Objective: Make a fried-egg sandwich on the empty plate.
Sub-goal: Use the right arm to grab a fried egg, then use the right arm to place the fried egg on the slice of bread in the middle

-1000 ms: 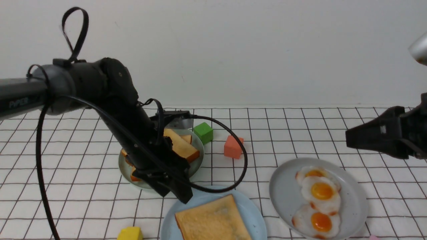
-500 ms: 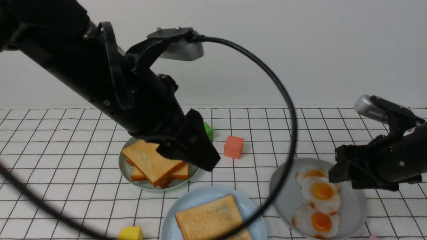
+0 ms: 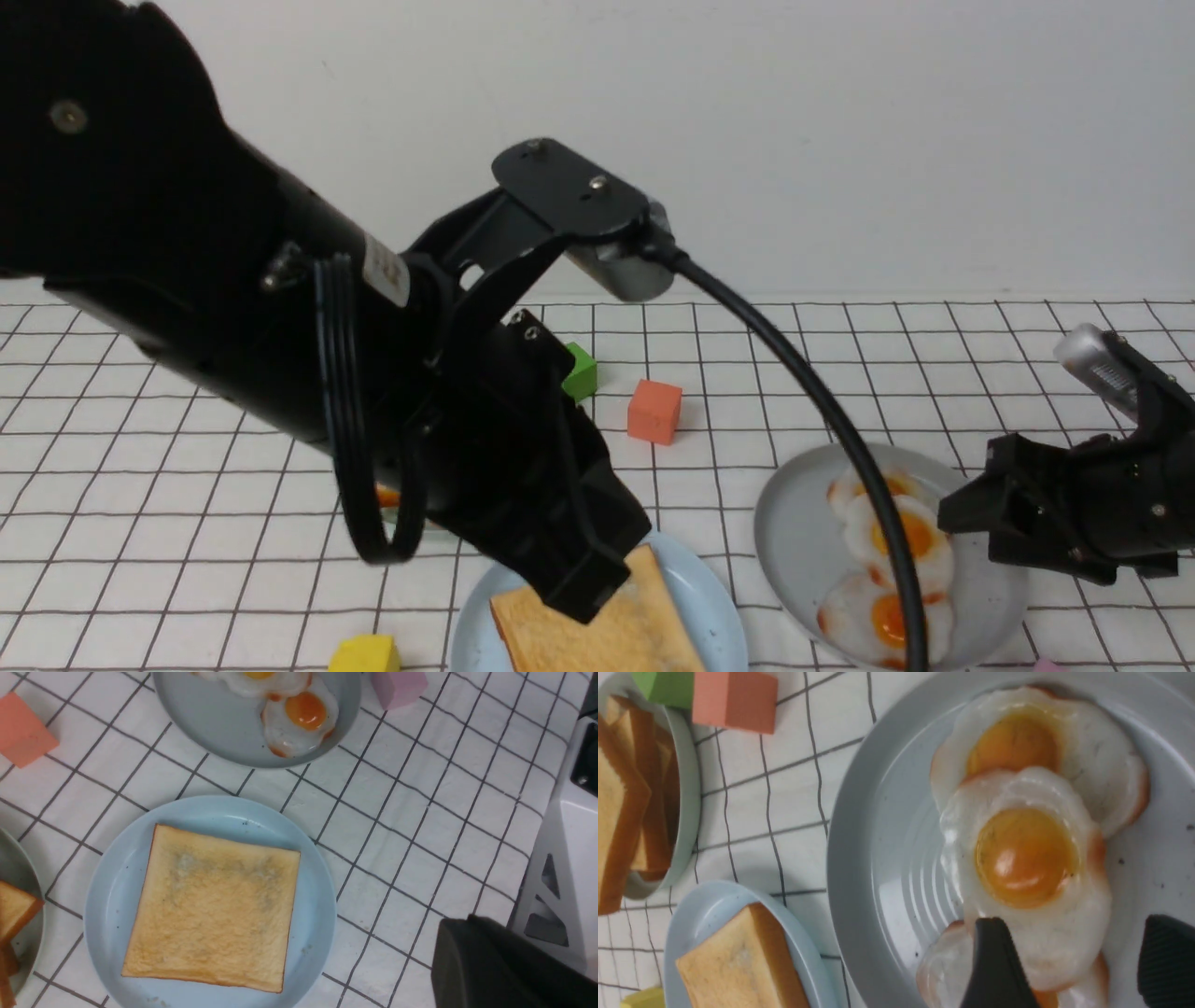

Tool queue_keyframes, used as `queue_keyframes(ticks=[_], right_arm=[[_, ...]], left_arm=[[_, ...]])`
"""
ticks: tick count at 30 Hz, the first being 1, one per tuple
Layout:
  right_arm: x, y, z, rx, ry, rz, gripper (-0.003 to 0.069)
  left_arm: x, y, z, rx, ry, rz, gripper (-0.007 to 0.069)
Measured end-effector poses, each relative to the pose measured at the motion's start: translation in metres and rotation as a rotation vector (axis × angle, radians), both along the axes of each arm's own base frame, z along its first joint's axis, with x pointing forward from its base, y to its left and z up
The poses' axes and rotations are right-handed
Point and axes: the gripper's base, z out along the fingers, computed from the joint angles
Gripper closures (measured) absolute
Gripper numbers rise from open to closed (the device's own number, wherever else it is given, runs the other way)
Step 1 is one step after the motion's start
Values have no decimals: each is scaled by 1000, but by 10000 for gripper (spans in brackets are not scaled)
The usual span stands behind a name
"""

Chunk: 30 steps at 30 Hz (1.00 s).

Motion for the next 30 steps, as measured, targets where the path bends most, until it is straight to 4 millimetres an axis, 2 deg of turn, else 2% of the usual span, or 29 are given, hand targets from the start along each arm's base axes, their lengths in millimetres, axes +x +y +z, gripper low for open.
queue_keyframes(ticks=[10, 12, 14, 16, 17, 20, 25, 27, 30], right_arm=[[10, -1, -39, 65, 84, -30, 249], [12, 0, -41, 85, 75, -32, 279], [14, 1, -44, 96, 63, -20, 356], [14, 1, -44, 94, 60, -16, 400], [14, -1, -45, 95, 59, -17, 470], [14, -7, -44, 122, 57, -41, 584], [13, -19, -38, 147, 42, -67, 583], [12, -23, -30, 162, 17, -77, 583], [9, -17, -2, 207, -75, -45, 583]], left_arm=[[2, 0, -1, -5, -22, 12, 638], [3, 0, -1, -4, -26, 13, 638], [3, 0, -1, -2, -27, 13, 638], [3, 0, -1, -1, -28, 14, 638], [3, 0, -1, 2, -27, 13, 638], [2, 1, -2, 13, -18, 12, 638], [3, 5, -3, 36, 4, 77, 638], [4, 9, -3, 60, 19, 130, 638], [-2, 28, 3, 128, 30, 283, 638]])
